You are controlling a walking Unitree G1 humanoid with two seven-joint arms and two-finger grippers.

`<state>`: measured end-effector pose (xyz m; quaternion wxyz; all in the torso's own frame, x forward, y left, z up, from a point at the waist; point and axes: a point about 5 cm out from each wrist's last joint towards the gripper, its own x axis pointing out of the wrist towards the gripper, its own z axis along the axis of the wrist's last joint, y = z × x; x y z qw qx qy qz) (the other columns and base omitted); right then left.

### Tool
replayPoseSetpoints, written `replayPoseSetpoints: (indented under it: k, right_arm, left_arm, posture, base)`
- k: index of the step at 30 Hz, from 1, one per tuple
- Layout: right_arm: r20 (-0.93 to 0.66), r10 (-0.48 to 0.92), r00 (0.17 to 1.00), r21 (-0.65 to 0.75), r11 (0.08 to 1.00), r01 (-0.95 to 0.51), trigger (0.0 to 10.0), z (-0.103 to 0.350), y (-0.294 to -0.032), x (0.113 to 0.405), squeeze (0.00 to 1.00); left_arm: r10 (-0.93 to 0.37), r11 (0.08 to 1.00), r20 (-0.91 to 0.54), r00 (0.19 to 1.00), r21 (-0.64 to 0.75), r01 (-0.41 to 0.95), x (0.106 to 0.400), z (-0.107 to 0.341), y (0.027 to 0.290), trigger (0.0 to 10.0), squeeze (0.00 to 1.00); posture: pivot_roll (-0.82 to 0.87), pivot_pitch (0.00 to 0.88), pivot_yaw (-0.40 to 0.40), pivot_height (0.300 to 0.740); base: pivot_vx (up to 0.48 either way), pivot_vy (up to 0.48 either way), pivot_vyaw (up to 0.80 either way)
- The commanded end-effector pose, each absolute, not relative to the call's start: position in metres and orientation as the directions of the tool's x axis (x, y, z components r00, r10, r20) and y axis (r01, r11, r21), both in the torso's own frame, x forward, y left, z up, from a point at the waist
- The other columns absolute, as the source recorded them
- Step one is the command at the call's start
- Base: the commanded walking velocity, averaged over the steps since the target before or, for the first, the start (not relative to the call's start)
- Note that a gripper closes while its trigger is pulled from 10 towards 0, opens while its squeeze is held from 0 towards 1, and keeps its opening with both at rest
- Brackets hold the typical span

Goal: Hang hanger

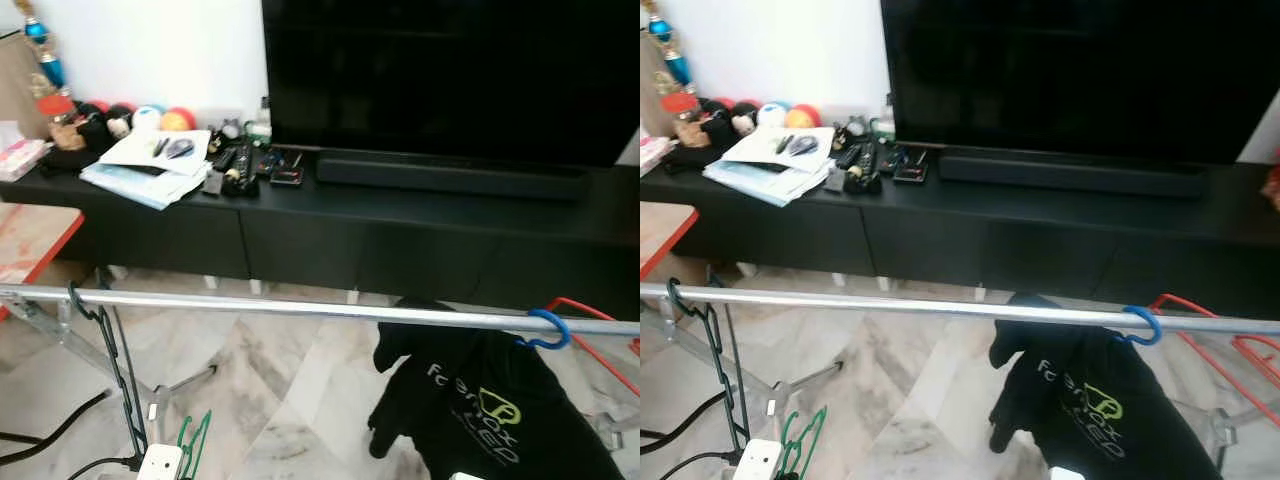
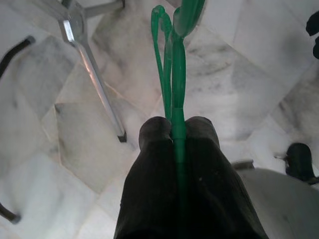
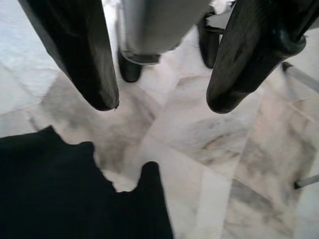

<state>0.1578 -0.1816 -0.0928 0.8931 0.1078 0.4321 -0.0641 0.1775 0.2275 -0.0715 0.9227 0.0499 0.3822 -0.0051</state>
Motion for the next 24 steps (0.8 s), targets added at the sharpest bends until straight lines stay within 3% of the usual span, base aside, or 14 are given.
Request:
replayPoseSetpoints:
  k: [1, 20, 24]
  right_arm:
    - [-0.801, -0.026, 0.598, 0.130, 0.968, 0.216, 10.0, -0.095, -0.184, 0.151, 0.00]
    - [-0.801, -0.014, 0.598, 0.129, 0.972, 0.197, 10.0, -0.095, -0.183, 0.152, 0.00]
    - [-0.801, -0.010, 0.598, 0.130, 0.973, 0.191, 10.0, -0.095, -0.183, 0.152, 0.00]
  left_arm:
    - [0.027, 0.994, -0.726, 0.688, 0.089, 0.056, 0.169, -0.076, 0.226, 10.0, 0.00]
    - [0.026, 0.994, -0.691, 0.723, 0.094, 0.054, 0.177, -0.072, 0.223, 10.0, 0.00]
    - [0.062, 0.991, -0.667, 0.742, 0.128, 0.032, 0.184, -0.067, 0.227, 10.0, 0.00]
  posture:
    - [0.02, 0.075, 0.010, 0.740]
    - [0.03, 0.085, -0.003, 0.740]
    - [0.02, 0.086, -0.006, 0.740]
  base:
    - [0.000, -0.461, 0.00]
    - [0.000, -0.460, 0.00]
    - [0.000, -0.186, 0.00]
